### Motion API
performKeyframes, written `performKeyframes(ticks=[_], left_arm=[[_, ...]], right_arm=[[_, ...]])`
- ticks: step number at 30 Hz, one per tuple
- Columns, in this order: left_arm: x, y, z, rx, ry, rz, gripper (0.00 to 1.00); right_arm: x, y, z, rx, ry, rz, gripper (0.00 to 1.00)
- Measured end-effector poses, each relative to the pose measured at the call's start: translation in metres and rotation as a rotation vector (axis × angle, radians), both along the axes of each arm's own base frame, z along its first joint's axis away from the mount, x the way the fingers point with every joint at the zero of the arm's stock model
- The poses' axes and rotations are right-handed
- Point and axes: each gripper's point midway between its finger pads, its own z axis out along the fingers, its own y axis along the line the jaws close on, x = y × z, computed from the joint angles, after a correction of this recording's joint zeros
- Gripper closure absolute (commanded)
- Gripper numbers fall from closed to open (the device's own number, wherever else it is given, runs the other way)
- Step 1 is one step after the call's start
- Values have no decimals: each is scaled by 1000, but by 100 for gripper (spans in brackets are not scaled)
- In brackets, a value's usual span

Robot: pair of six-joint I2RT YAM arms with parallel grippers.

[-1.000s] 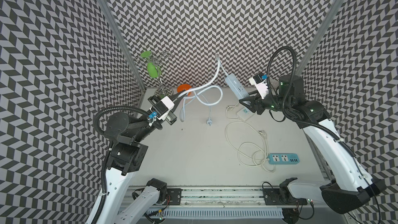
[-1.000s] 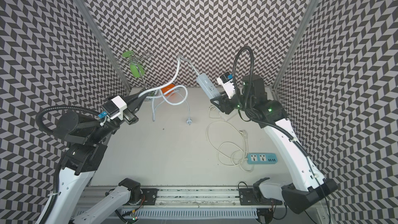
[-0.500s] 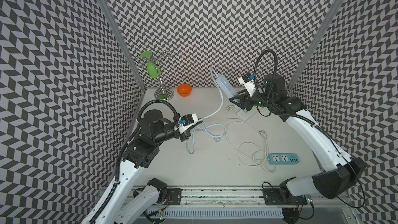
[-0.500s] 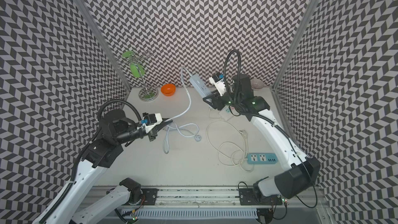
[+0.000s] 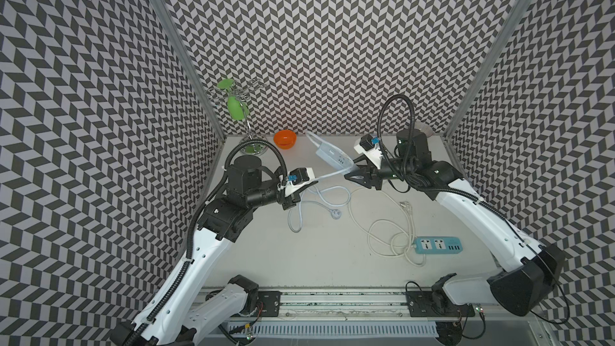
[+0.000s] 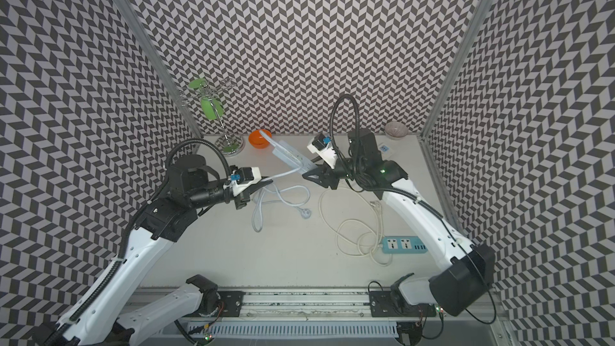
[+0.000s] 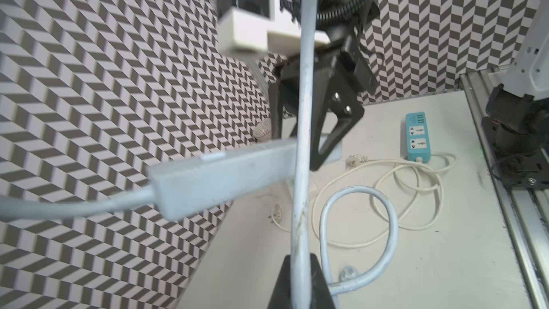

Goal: Wrap the cord around the power strip
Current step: Wrap the power cord around the power strip.

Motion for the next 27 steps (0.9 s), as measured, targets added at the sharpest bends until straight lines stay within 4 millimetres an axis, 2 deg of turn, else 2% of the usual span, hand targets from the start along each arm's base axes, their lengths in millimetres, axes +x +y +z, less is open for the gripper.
performKeyframes(ticks=[2,5,8,11,18,22,27], left_arm=[[0,-2,-16,27,51,-11,100],[-2,-3,-30,47,93,-28,100],[-4,-4,-31,47,102,-43,100],[-6,-4,-32,55,112,-57,100],[10,-4,-17,93,64,-27,100],[41,3,-7,148,-1,75,100],[88,18,20,188,-116,233,100]], right_arm=[[-4,-1,17,34,-60,11,100],[-15,-5,47,97,-154,34,100],[-33,-8,75,157,-233,87,100],[-51,-9,91,187,-283,149,100],[-90,-12,94,165,-306,256,100],[-112,-6,89,128,-286,314,100],[-120,9,71,48,-241,339,100]])
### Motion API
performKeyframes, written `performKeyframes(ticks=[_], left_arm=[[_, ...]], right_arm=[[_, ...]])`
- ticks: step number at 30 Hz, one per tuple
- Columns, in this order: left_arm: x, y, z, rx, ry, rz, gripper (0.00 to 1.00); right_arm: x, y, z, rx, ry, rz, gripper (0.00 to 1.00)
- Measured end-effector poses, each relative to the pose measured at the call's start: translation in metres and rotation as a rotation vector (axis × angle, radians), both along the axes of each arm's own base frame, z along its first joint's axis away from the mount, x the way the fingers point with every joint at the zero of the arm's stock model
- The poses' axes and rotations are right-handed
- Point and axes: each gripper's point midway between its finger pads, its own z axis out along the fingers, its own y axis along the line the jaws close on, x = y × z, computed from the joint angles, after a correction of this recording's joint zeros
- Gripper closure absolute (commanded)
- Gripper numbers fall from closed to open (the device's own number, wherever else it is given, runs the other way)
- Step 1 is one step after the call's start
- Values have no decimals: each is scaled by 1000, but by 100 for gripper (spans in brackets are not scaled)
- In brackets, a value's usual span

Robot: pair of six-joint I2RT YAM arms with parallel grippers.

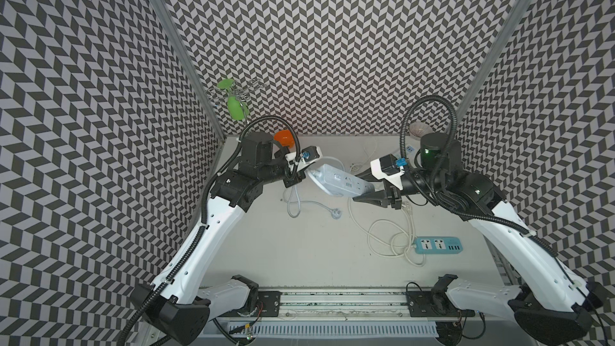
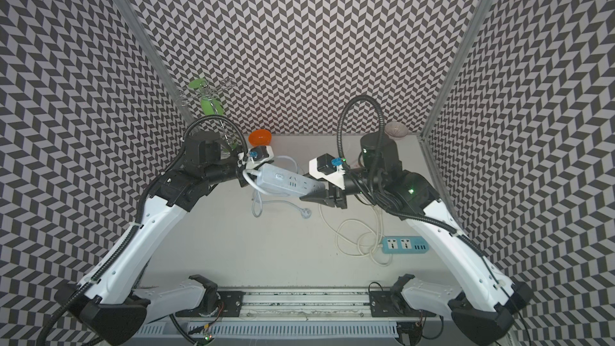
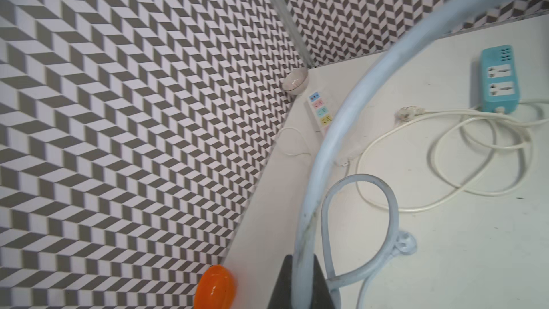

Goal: Wrap the cord around the power strip
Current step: Wrap the power cord around the power strip.

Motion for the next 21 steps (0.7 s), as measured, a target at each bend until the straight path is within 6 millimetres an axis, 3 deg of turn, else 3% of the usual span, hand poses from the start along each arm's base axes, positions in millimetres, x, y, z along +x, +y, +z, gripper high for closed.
performKeyframes(ticks=[5,9,15,21], left_arm=[[29,29,23,31,-133,154,100],[35,42,39,44,-212,219,100],[17,62,73,40,-365,289,100],[-4,84,78,57,-460,369,100]], right_arm=[[10,20,-30,-109,46,-13,100],[19,38,-49,-185,73,-26,100],[44,60,-68,-254,138,-72,100],[72,60,-81,-268,237,-120,100]])
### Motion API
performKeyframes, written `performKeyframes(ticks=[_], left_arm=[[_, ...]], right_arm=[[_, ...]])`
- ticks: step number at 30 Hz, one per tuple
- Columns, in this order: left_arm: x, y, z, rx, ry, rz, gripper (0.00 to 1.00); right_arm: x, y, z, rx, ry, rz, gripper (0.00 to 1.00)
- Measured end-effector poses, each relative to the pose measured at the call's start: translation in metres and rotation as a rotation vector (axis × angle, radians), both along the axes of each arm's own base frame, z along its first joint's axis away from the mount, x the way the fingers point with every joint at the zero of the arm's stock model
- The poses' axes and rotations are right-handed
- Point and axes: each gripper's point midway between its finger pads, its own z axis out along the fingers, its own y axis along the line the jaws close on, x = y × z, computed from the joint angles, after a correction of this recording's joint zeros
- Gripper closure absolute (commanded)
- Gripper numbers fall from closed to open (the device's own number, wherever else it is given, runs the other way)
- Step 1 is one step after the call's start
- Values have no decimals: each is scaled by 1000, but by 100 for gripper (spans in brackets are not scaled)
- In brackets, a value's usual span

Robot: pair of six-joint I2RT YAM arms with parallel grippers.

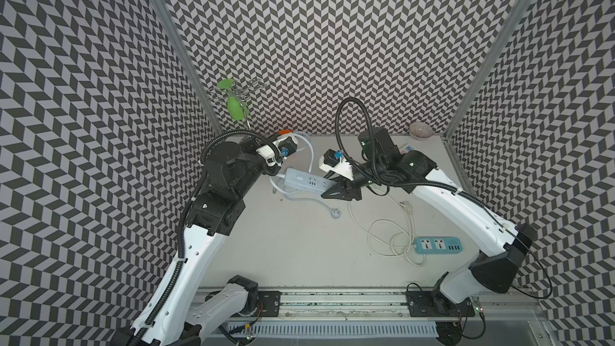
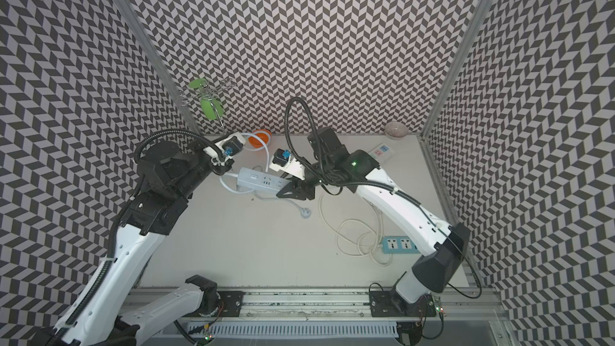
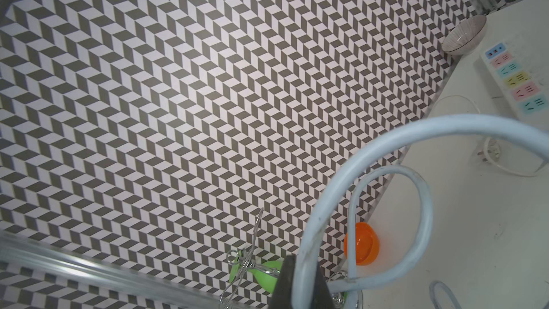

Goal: Wrap the cord around the power strip
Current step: Wrap the power cord around the power strip.

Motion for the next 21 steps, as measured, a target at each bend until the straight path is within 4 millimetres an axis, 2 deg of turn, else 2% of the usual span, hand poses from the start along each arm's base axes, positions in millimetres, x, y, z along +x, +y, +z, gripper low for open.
performKeyframes(ticks=[3,7,9,12,17,21], left_arm=[[-9,3,-4,4,-11,7,100],[-18,-1,-10,3,-7,-14,100],[-21,-4,-15,-2,3,-30,100],[-27,-9,-22,-16,17,-63,100],[-43,-22,-28,-49,33,-150,100],[-52,-37,-47,-70,84,-234,100]], right_arm=[[22,-11,-2,4,42,-81,100],[56,-26,8,56,54,-200,100],[65,-28,13,79,61,-234,100],[75,-25,15,98,92,-281,100],[98,-7,11,141,158,-326,100],[112,5,9,179,201,-350,100]])
